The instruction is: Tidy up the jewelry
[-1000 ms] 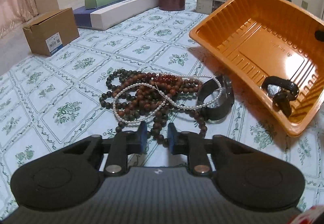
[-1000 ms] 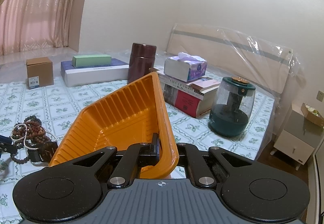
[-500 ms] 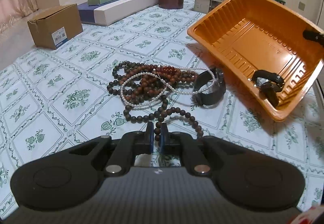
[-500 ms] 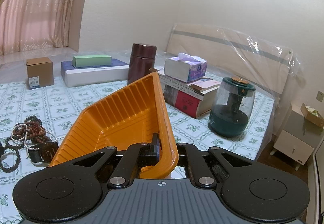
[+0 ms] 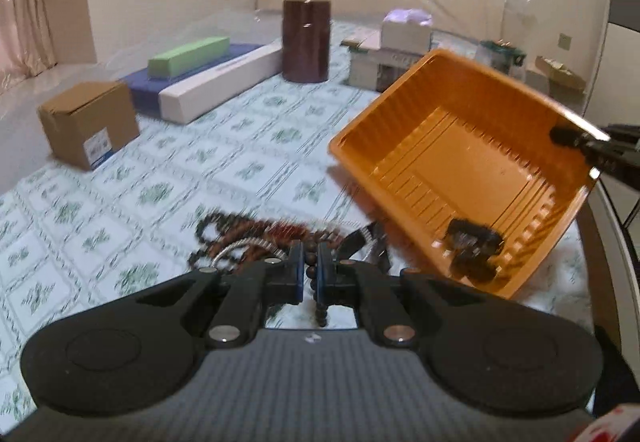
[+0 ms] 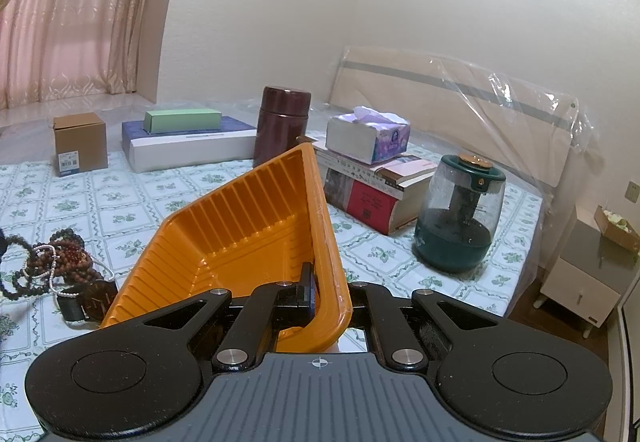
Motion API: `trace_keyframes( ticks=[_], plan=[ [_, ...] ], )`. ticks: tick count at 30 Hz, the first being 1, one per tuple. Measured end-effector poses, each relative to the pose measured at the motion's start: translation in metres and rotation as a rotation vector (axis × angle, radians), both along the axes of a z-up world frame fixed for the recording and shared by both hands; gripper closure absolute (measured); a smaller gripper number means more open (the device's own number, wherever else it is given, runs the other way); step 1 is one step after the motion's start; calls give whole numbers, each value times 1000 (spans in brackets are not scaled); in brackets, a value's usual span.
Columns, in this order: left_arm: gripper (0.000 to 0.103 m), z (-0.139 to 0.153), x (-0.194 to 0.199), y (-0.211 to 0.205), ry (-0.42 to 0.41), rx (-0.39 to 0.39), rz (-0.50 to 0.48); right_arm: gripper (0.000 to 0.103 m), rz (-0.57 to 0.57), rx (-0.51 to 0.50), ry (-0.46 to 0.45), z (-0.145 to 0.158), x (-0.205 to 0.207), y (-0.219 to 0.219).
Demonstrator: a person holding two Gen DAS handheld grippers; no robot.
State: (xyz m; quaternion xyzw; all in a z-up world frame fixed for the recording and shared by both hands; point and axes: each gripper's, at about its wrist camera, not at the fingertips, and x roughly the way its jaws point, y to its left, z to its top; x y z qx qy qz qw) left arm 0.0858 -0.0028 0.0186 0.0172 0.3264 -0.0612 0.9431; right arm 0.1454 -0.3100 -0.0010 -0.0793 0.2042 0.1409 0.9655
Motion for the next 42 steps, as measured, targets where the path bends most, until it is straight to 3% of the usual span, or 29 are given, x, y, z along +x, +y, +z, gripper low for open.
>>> trace_keyframes(
  ticks=[10, 23, 29, 33, 42],
  plan=[
    [98, 20, 25, -54, -46, -68, -149, 97, -2, 2, 1, 1, -1, 2],
    [98, 7, 55, -110, -24, -130, -272, 97, 0, 6, 1, 3, 0, 2],
    [92, 4, 52, -102, -12, -157, -242, 97, -2, 8, 1, 3, 0, 2],
    [81, -3, 45, -80, 3, -146, -180, 97, -3, 11, 1, 4, 1, 2],
    [77, -35, 18, -20, 56, -50, -2, 97, -3, 10, 0, 3, -1, 2]
  ],
)
